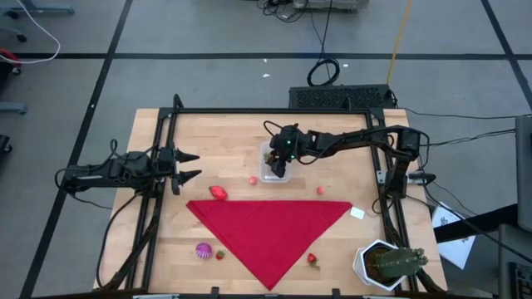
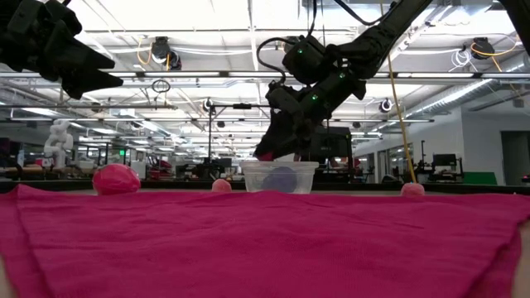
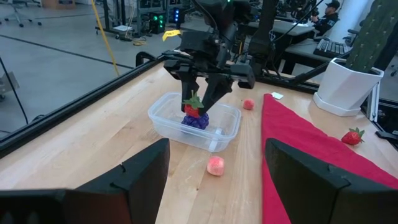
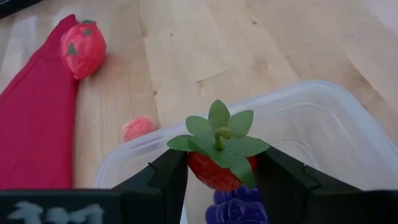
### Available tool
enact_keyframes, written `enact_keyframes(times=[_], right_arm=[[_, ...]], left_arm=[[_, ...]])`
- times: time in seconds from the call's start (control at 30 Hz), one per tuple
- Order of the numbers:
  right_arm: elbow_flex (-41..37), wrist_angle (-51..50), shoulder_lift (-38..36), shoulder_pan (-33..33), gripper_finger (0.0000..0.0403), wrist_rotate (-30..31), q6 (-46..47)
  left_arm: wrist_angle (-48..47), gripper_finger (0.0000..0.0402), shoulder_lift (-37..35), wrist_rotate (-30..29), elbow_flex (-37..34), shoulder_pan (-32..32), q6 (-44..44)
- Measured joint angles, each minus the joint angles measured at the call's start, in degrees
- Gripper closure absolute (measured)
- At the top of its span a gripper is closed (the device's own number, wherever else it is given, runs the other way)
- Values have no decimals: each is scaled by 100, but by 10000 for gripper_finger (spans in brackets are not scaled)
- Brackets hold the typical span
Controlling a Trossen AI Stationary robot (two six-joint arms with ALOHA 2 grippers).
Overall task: Pick and placing Produce into tupperware
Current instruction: Put the top right red strawberry into the transparent bin
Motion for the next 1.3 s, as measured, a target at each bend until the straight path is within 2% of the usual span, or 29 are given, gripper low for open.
enact_keyframes(times=[0.73, 1.3], right_arm=[[2, -152, 2, 490, 245, -141, -151], [2, -481, 4, 549, 245, -106, -163]], left_arm=[[-2, 131, 1, 0, 0, -1, 2], [-2, 131, 1, 2, 0, 0, 2]])
